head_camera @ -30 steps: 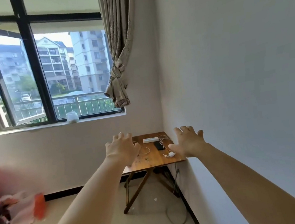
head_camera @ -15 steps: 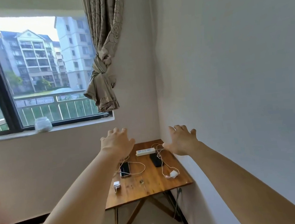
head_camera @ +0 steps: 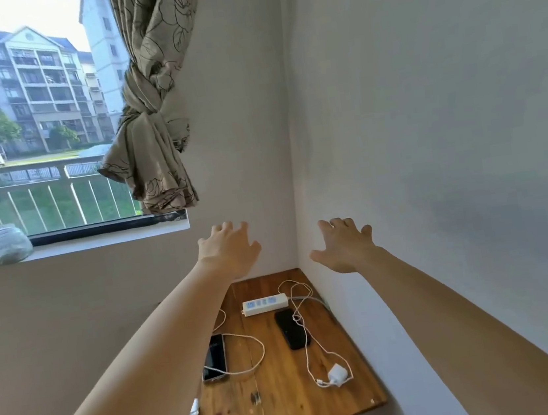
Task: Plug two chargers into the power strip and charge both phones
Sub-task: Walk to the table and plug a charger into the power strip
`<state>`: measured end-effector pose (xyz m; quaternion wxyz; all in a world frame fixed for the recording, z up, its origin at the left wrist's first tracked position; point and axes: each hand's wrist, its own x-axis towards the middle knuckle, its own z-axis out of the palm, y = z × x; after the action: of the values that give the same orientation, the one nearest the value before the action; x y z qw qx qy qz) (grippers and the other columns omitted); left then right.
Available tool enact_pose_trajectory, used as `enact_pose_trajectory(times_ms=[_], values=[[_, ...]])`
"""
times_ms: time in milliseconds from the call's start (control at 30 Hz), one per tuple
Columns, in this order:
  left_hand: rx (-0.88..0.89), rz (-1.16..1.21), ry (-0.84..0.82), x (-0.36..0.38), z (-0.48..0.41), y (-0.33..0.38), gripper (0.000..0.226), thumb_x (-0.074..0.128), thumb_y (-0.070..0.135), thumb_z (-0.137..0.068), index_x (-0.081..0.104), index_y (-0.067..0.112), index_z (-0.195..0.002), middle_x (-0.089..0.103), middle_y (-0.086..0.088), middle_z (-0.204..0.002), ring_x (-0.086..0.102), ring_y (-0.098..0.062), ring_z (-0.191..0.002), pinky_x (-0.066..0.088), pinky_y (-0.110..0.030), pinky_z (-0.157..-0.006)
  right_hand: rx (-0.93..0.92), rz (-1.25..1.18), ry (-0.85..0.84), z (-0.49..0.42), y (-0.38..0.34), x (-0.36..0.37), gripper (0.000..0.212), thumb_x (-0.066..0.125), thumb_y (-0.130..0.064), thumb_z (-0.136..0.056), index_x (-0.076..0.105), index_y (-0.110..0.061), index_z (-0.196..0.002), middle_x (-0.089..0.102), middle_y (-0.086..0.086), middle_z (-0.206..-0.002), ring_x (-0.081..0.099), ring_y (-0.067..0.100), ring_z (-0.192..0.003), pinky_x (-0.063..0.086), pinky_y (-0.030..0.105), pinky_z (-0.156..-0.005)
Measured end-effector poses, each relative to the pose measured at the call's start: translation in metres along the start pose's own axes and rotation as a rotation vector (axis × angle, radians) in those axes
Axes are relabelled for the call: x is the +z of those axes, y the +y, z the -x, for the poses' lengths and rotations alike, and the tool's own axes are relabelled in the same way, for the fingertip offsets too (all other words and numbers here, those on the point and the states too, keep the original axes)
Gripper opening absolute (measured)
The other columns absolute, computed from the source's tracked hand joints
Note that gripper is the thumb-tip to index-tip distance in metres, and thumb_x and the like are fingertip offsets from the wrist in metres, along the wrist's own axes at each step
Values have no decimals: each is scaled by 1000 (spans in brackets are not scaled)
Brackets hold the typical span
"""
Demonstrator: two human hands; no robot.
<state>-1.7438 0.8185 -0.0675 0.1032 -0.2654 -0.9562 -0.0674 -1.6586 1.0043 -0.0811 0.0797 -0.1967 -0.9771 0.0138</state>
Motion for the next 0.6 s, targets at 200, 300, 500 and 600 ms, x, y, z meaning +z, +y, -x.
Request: enact_pose_trajectory(times_ms=[200, 300, 500, 600], values=[[-38, 49, -13, 51, -116, -3, 55, 34, 41, -96, 29, 18, -146, 37, -11, -149, 34, -32, -135, 35, -50, -103, -22, 7, -45, -130, 20, 40, 70, 43, -50, -90, 18, -17, -147, 26, 11, -153, 21, 32, -139, 19, 56, -108], [-51, 60, -62, 84, -157, -9, 55, 35, 39, -96, 30, 17, -146, 37, -12, -149, 34, -32, -135, 36, -50, -104, -37, 17, -102, -176, 23, 69, 71, 44, -51, -90, 18, -18, -147, 25, 11, -153, 20, 32, -140, 19, 58, -108], [-75, 46, -183, 159, -233, -27, 54, 35, 40, -98, 28, 18, -147, 34, -11, -152, 32, -33, -137, 35, -50, -108, -23, -9, -190, -259, 22, 134, 72, 46, -52, -90, 19, -18, -147, 24, 11, -154, 20, 32, -141, 18, 58, -109], [-56, 33, -227, 201, -274, -40, 54, 34, 42, -98, 29, 19, -147, 35, -10, -151, 34, -33, -136, 36, -51, -107, 15, -25, -240, -298, 20, 172, 70, 47, -52, -91, 20, -19, -147, 24, 10, -155, 19, 32, -141, 17, 57, -111]])
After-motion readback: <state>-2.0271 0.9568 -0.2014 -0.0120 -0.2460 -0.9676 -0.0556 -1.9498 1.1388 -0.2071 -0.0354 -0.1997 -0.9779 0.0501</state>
